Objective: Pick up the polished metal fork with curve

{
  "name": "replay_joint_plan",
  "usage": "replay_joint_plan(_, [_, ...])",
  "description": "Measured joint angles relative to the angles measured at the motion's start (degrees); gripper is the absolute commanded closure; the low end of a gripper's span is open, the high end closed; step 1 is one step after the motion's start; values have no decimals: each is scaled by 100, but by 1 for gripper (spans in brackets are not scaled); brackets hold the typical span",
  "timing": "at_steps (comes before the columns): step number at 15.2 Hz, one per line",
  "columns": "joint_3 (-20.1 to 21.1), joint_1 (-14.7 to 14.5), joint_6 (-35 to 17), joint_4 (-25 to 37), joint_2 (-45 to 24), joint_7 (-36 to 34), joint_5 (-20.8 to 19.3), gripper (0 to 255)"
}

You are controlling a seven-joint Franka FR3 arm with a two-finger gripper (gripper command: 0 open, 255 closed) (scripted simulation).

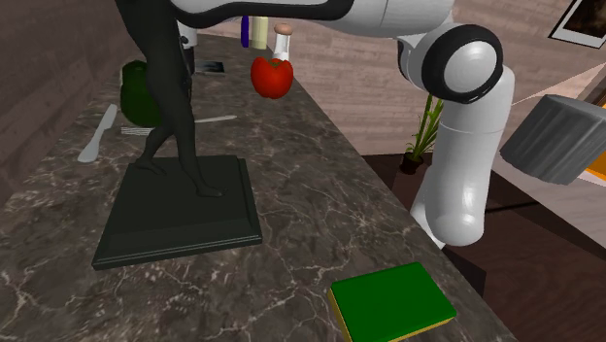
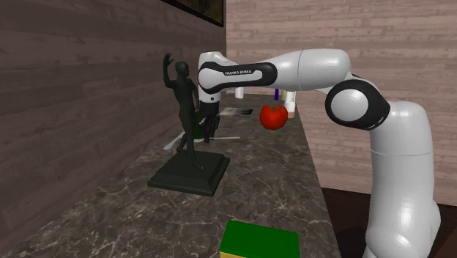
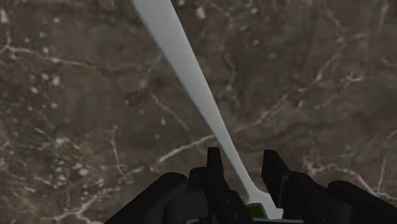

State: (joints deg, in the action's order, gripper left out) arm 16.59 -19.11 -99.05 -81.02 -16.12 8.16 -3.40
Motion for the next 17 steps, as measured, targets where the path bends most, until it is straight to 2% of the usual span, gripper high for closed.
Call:
replay_joint_plan(8, [8, 4, -19, -35, 31, 18, 18, 255])
replay_joint_plan(17, [18, -61, 678, 805, -159, -7, -27, 255])
